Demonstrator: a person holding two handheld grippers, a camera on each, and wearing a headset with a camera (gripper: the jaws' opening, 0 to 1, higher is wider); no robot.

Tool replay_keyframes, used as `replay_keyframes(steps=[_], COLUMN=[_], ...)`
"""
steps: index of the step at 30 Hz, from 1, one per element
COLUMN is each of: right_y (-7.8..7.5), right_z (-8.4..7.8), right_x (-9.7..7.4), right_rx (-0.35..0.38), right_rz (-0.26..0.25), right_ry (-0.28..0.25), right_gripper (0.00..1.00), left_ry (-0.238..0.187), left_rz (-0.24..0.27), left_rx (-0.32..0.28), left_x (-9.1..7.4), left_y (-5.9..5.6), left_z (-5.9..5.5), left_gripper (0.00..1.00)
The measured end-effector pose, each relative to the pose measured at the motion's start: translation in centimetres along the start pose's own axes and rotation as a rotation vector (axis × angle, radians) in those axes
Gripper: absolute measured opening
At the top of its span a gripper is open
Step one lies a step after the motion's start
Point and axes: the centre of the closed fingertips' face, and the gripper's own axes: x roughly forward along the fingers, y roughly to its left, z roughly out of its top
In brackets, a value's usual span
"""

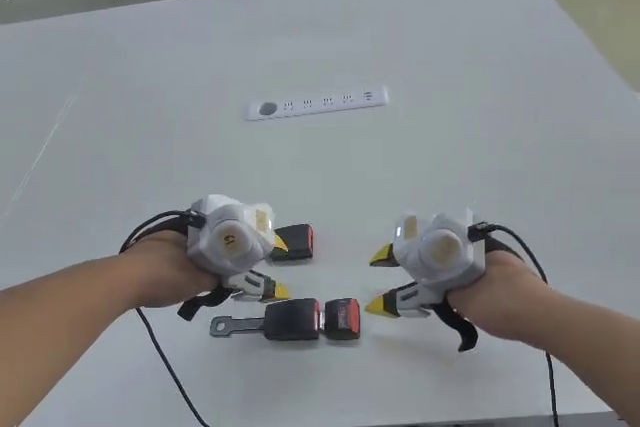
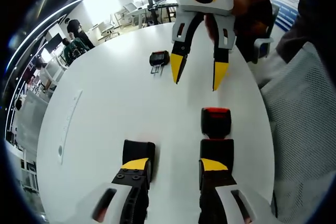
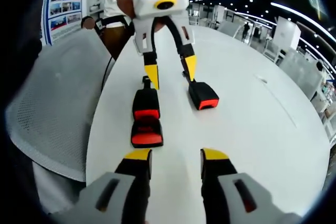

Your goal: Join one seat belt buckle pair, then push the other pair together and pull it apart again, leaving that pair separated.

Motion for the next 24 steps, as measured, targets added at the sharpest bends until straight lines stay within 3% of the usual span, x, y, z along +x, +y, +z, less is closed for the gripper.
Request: replay_keyframes(steps=[6, 13, 17, 24], right_y=[-3.7, -6.6, -8.1, -10.0], right_z=[-2.5, -4.9, -6.5, -8.6], right_x=[-2.2, -2.9, -3.5, -4.3], right_rx=[0.028, 0.020, 0.035, 0.032], right_rz=[-0.027, -0.048, -0.070, -0.096], right_ry=[0.020, 0.063, 0.090, 0.133], right_gripper=[0.36, 0.38, 0.38, 0.43], left_ry=[0.015, 0.022, 0.011, 0.033], left_rz=[0.019, 0.020, 0.013, -0.032], left_rx=[-0.003, -0.022, -0.031, -0.035], left_x=[0.4, 1.4, 2.0, 3.6], left_y=[2.4, 4.4, 5.1, 5.5], left_z=[-0.8, -1.5, -1.5, -2.6], left_gripper=[0.41, 0.44, 0.47, 0.49])
